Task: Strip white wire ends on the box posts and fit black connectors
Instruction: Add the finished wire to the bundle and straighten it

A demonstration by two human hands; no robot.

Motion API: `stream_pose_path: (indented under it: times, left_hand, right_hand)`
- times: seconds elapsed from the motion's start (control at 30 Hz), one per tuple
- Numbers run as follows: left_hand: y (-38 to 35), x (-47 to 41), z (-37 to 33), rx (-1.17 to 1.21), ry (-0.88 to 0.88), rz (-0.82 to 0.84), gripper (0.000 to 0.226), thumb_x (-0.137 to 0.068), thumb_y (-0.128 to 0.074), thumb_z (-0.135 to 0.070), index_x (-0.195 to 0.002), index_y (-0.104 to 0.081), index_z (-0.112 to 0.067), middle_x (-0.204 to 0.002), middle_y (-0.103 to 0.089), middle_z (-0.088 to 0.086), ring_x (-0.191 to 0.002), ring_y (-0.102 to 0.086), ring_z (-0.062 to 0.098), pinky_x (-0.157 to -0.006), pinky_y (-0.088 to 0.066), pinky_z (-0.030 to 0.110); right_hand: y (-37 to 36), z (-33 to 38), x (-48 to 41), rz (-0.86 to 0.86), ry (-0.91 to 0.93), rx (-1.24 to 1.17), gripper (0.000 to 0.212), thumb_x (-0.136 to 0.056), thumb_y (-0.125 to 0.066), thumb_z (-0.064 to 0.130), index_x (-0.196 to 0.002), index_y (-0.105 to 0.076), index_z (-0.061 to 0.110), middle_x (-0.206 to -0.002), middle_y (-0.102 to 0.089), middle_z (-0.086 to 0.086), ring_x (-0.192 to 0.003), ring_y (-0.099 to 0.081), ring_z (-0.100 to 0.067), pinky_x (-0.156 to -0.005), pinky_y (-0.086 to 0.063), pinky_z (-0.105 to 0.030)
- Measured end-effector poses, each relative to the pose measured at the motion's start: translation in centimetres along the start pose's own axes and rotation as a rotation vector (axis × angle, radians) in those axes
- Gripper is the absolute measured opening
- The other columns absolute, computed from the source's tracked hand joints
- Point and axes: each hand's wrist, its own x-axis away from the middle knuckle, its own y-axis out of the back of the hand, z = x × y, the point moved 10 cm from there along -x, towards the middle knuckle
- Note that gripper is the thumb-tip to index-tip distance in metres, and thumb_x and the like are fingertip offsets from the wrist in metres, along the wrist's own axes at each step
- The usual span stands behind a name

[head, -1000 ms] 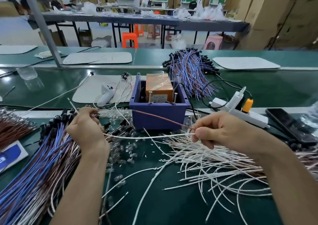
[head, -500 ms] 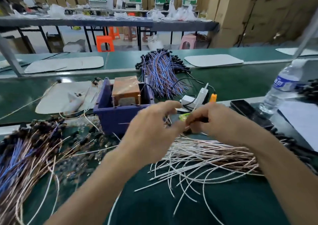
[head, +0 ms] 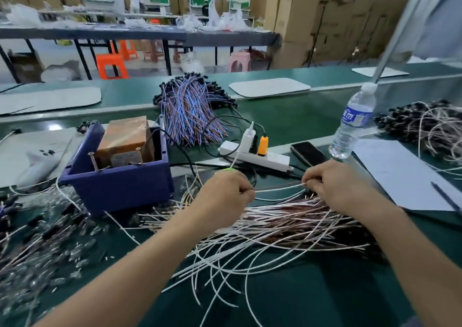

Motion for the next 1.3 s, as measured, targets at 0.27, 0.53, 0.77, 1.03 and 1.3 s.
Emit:
stream_pose_path:
  times: [0.27,0.53,0.77,1.03,1.3]
  left_hand:
    - [-3.6,-1.1,-0.8,-0.464,-0.166,0.023,0.033,-0.101,-0.047,-0.026,-0.072,-0.061,-0.017,-0.072,-0.066,-0.003,-0.068,-0.063,0.024,-0.062,-0.049,0.034]
    - [-2.0,-1.0,0.3,-0.432,-0.106,-0.057,0.026,-0.100,-0.054,-0.042,-0.108,-0.075,-0.029,-0.090,-0.075,-0.006,-0.078,-0.066,0.018,-0.065,-0.047,0.030]
    - [-0.1,1.5,3.9,-0.431,-0.088,-0.115,0.026,-0.100,-0.054,-0.039,-0.091,-0.076,-0.028,-0.092,-0.065,-0.016,-0.088,-0.054,0.009,-0.072,-0.042,0.029]
    - [3.2,3.5,6.9,-0.364,0.101,-0.125,0.021,-0.098,-0.060,-0.040,-0.111,-0.076,-0.036,-0.104,-0.072,-0.016,-0.091,-0.063,0.011,-0.074,-0.047,0.031]
    - [2.2,3.6,8.0,-0.020,0.167,0.004,0.017,-0.090,-0.069,-0.030,-0.100,-0.081,-0.037,-0.099,-0.070,-0.022,-0.093,-0.063,0.003,-0.088,-0.053,0.031]
  right_hand:
    - [-4.7,-2.4,-0.8,0.127,0.010,0.083,0.027,-0.098,-0.047,0.012,-0.093,-0.070,0.026,-0.092,-0.074,0.004,-0.087,-0.064,-0.021,-0.077,-0.050,-0.034]
    - [-4.7,-1.9,-1.1,0.112,0.123,0.146,0.043,-0.094,-0.048,0.000,-0.110,-0.076,0.029,-0.107,-0.067,0.004,-0.112,-0.053,-0.019,-0.101,-0.043,-0.034]
    - [-4.3,-1.9,-0.5,0.025,0.128,0.227,0.035,-0.093,-0.050,0.012,-0.099,-0.078,0.032,-0.106,-0.065,0.012,-0.110,-0.051,-0.015,-0.102,-0.035,-0.032]
    - [-3.8,1.7,-0.6,0.038,0.073,0.452,0.032,-0.087,-0.056,0.016,-0.110,-0.074,0.028,-0.121,-0.058,0.003,-0.115,-0.053,-0.023,-0.102,-0.039,-0.039]
    - [-10.8,15.0,0.3,0.314,0.192,-0.245,0.036,-0.092,-0.054,0.010,-0.120,-0.072,0.025,-0.122,-0.071,-0.003,-0.112,-0.063,-0.025,-0.097,-0.051,-0.033]
